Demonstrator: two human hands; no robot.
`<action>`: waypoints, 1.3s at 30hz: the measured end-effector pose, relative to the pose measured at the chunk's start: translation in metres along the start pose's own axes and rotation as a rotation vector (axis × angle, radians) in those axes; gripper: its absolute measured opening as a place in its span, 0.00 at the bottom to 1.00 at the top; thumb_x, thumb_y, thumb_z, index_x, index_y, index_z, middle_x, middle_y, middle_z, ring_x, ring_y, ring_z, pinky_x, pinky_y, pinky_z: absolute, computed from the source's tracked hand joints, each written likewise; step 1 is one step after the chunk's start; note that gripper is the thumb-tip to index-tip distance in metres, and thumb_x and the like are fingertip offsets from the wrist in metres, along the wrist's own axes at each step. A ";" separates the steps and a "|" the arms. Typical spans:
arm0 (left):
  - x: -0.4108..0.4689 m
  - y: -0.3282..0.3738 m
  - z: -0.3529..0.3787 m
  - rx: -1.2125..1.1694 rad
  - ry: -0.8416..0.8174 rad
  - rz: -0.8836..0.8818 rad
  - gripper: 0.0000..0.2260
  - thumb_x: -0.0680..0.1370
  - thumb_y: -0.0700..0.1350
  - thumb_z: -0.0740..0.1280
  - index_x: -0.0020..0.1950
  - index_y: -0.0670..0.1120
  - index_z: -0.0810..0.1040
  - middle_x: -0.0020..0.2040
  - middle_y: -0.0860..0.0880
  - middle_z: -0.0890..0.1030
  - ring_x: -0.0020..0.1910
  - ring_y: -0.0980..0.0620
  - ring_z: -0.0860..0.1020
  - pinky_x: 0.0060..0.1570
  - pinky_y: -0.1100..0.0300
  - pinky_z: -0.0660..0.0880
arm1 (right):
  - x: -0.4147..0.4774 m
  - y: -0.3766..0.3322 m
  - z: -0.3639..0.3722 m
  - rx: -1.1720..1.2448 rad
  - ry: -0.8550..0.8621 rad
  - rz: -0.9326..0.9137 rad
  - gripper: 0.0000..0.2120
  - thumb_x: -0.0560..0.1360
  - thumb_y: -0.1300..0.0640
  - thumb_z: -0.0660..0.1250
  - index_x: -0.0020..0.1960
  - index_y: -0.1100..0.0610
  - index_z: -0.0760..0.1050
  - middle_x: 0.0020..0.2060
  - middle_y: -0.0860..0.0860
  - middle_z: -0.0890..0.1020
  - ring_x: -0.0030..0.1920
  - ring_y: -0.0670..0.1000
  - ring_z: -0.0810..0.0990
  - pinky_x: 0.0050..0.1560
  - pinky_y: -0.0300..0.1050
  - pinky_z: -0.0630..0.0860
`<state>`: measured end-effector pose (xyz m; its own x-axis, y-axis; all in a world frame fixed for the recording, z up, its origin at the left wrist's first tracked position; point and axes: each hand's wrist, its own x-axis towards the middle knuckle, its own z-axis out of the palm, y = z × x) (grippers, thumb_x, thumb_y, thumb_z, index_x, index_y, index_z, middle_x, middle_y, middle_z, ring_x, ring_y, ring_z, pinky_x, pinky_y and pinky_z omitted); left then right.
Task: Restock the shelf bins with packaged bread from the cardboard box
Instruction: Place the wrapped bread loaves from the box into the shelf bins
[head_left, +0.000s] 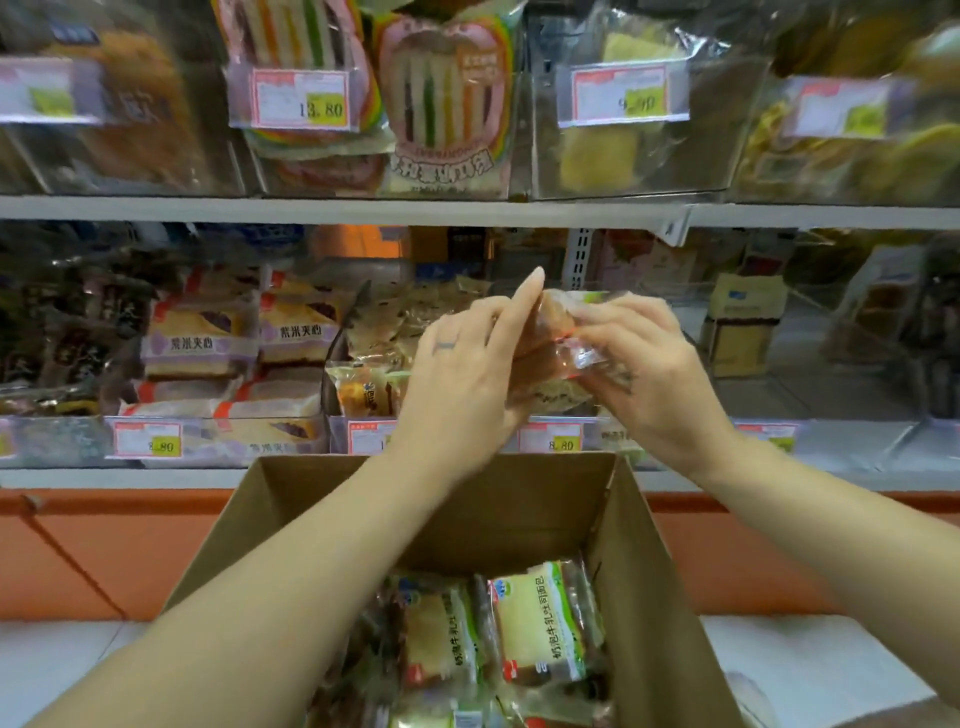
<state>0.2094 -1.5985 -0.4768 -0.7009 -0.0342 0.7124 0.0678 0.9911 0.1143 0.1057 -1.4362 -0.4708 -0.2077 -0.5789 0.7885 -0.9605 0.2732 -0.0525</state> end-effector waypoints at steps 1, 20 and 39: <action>0.009 -0.002 0.008 0.034 0.021 0.016 0.45 0.70 0.49 0.74 0.77 0.53 0.47 0.65 0.47 0.71 0.62 0.45 0.72 0.66 0.48 0.65 | 0.002 0.011 0.003 -0.006 0.028 0.003 0.15 0.72 0.57 0.69 0.55 0.65 0.79 0.55 0.57 0.81 0.59 0.55 0.71 0.65 0.41 0.64; 0.111 -0.049 0.126 0.183 -0.133 -0.133 0.40 0.73 0.53 0.70 0.76 0.48 0.51 0.70 0.45 0.70 0.63 0.40 0.75 0.69 0.40 0.59 | 0.049 0.139 0.071 -0.004 -0.207 0.179 0.14 0.71 0.59 0.73 0.56 0.60 0.79 0.55 0.56 0.81 0.59 0.55 0.77 0.59 0.40 0.66; 0.130 -0.082 0.141 0.134 -0.688 -0.449 0.29 0.75 0.61 0.64 0.73 0.55 0.64 0.74 0.47 0.64 0.74 0.40 0.59 0.70 0.32 0.51 | 0.077 0.134 0.122 -0.221 -0.617 0.213 0.22 0.77 0.49 0.64 0.70 0.50 0.68 0.65 0.49 0.72 0.66 0.52 0.65 0.66 0.47 0.63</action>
<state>0.0129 -1.6663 -0.4909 -0.9214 -0.3873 0.0311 -0.3767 0.9102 0.1722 -0.0619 -1.5378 -0.4919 -0.5183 -0.8088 0.2779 -0.8403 0.5421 0.0104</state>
